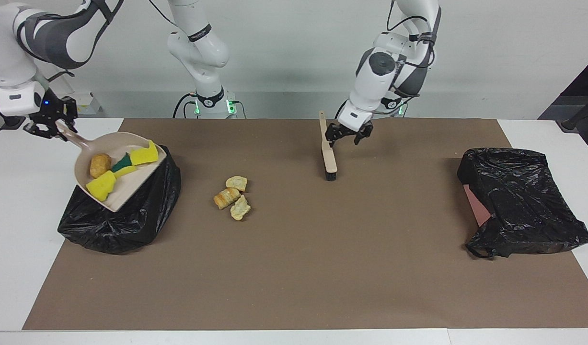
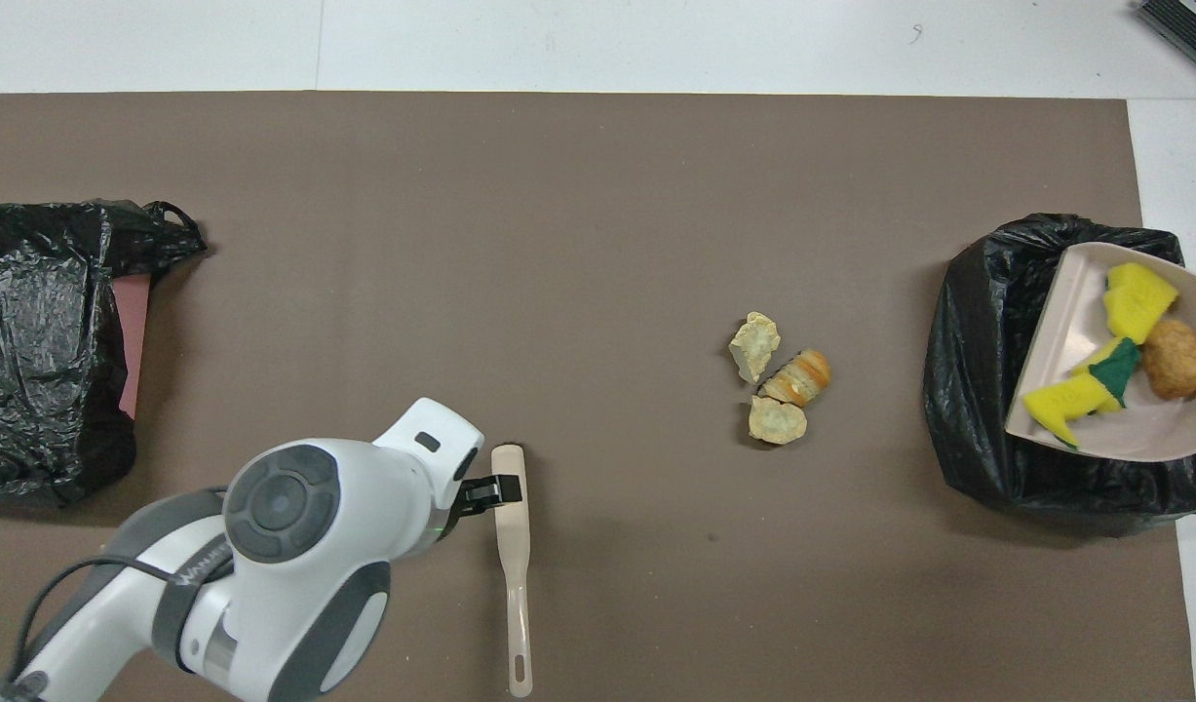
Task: Sweep and dump trash in bin
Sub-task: 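Carry the dustpan to the black bag with the right gripper, then tip the dustpan to dump the debris into the black bag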
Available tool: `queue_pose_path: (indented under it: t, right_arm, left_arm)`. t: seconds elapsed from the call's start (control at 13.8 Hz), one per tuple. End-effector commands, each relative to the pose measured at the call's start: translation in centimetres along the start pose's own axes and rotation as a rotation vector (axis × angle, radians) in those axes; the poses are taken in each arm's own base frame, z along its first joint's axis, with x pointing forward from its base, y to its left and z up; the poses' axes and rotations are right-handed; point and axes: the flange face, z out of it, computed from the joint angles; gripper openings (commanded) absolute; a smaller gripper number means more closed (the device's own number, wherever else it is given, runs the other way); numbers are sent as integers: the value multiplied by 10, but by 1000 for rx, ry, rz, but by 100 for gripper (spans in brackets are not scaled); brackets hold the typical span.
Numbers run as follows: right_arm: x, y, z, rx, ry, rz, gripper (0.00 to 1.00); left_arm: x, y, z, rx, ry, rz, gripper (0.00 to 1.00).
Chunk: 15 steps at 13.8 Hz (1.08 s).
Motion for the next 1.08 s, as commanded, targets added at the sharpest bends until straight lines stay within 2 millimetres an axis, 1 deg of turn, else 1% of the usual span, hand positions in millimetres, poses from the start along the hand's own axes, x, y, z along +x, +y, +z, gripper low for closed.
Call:
queue_pose_path:
  t: [0.0,0.14,0.22,0.29,0.36,0.51,0.58,0.65,0.72,0.79,0.87,0.94,1.01]
  right_arm:
    - [-3,7,-5,-57,-109,-149,0]
    - [4,10,-6,-74,-219,-222,0]
    - [8,11,-8,-79,-250,-243,0]
    - [17,14,-7,-102,-292,-279,0]
    - [17,14,-5,-123,-332,-303,0]
    - [25,13,-7,-130,-385,-338,0]
    - [26,13,-9,-133,-411,-346,0]
    - [38,14,-11,-137,-443,-370,0]
    - [45,13,-14,-140,-478,-385,0]
    - [43,10,-21,-145,-508,-390,0]
    - [49,5,-30,-153,-529,-410,0]
    - [48,-1,-36,-143,-545,-409,0]
    - [49,-9,-43,-131,-556,-407,0]
  left_arm:
    - [43,-36,-19,17,9,69,100]
    - [81,-68,-44,28,-30,135,100]
    - [94,-83,-59,24,-32,149,100]
    - [106,-100,-73,21,-22,159,100]
    - [114,-113,-84,24,-20,189,100]
    - [132,-144,-108,18,-13,211,100]
    - [140,-156,-121,16,-14,216,100]
    - [148,-169,-134,16,-21,219,100]
    - [155,-171,-144,18,-44,226,100]
    - [158,-169,-160,18,-46,229,100]
    - [160,-172,-178,31,-36,229,100]
    - [160,-179,-191,52,-33,223,100]
    - [159,-184,-200,61,-39,217,100]
